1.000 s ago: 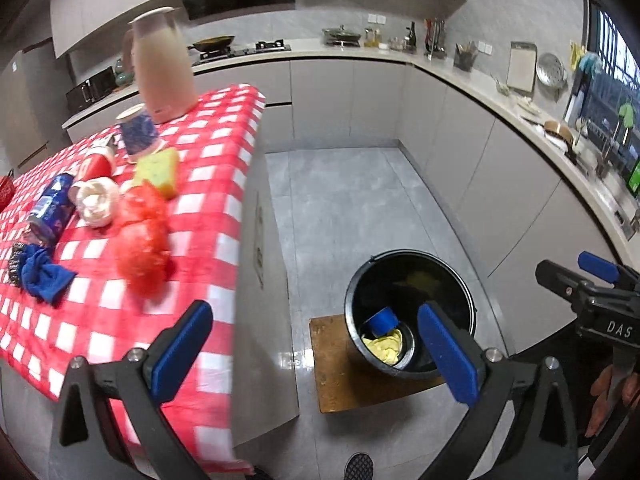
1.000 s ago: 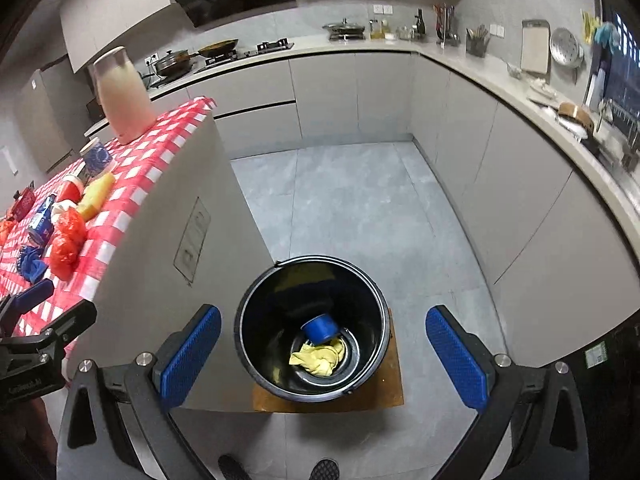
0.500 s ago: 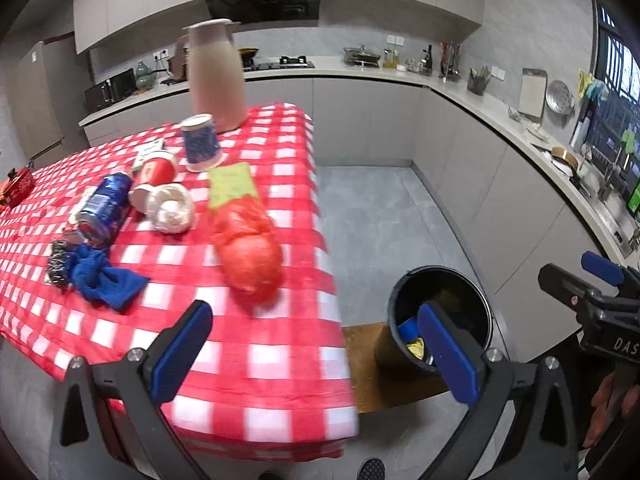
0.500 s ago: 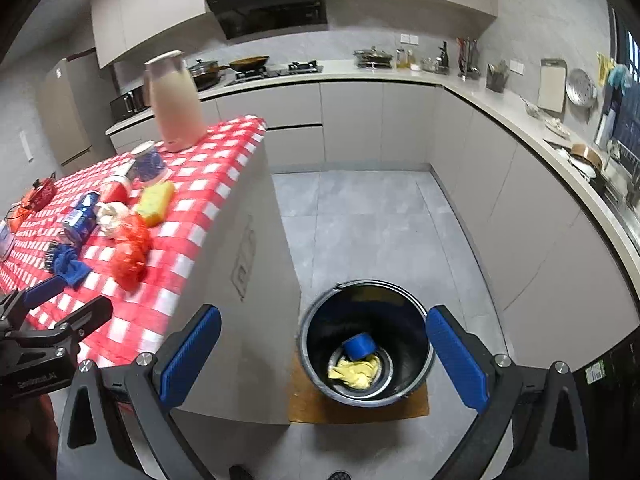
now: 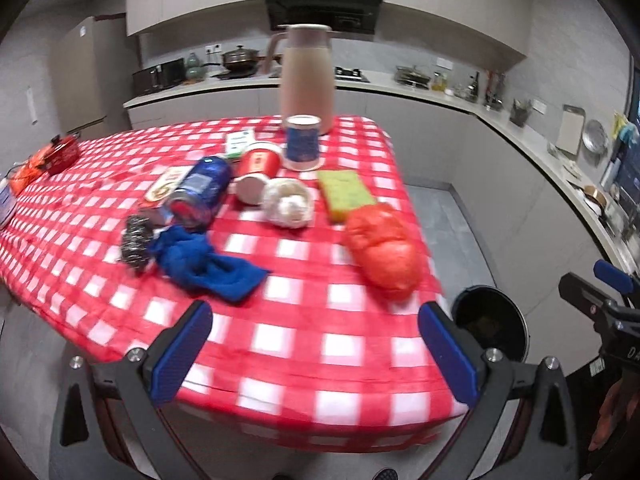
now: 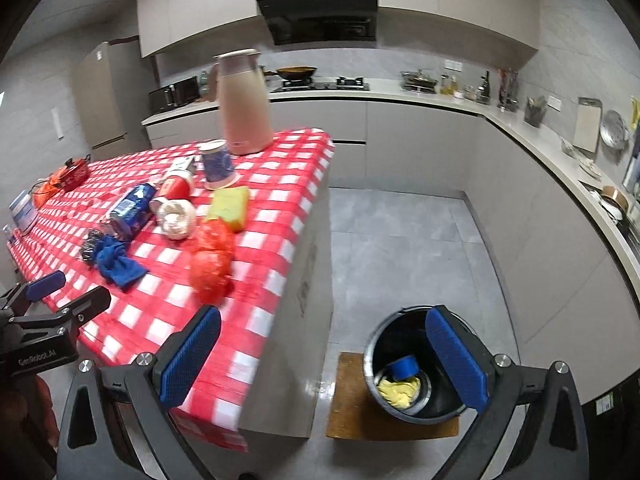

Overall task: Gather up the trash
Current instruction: 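Move both tools back toward the table, then grasp the red plastic bag with the right tool while the left tool grasps the blue towel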

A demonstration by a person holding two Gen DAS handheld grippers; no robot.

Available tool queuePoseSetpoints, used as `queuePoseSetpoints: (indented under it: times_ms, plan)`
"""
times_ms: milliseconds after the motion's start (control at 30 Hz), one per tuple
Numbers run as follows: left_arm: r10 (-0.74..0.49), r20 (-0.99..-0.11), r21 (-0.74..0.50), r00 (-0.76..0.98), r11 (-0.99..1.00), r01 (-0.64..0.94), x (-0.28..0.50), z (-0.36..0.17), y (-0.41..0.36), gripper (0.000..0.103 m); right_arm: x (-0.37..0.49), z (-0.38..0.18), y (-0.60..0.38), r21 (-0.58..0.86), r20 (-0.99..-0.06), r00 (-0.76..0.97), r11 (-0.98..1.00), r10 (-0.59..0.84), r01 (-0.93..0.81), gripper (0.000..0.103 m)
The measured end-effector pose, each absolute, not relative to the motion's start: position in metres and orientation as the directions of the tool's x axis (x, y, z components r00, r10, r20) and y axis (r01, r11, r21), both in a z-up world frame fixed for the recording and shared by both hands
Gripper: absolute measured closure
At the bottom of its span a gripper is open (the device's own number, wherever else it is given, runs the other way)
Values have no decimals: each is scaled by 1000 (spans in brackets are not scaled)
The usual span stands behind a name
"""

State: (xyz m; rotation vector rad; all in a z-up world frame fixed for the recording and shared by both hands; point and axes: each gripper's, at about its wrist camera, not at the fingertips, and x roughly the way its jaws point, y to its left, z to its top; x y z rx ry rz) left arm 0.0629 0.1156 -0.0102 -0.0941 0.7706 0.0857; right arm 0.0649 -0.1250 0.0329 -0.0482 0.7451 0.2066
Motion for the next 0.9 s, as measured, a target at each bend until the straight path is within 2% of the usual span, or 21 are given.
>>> queuePoseSetpoints:
  times_ms: [700,900]
  plan:
    - [61,-721,-59,690,987,-150,81,-39,200,1,87,12,-24,32,-703,669,950,243,-311,0]
    - [61,-740,-76,670,982,-173,97,-56,219,5,105,0,-8,29,-717,653,945,246,-325,1]
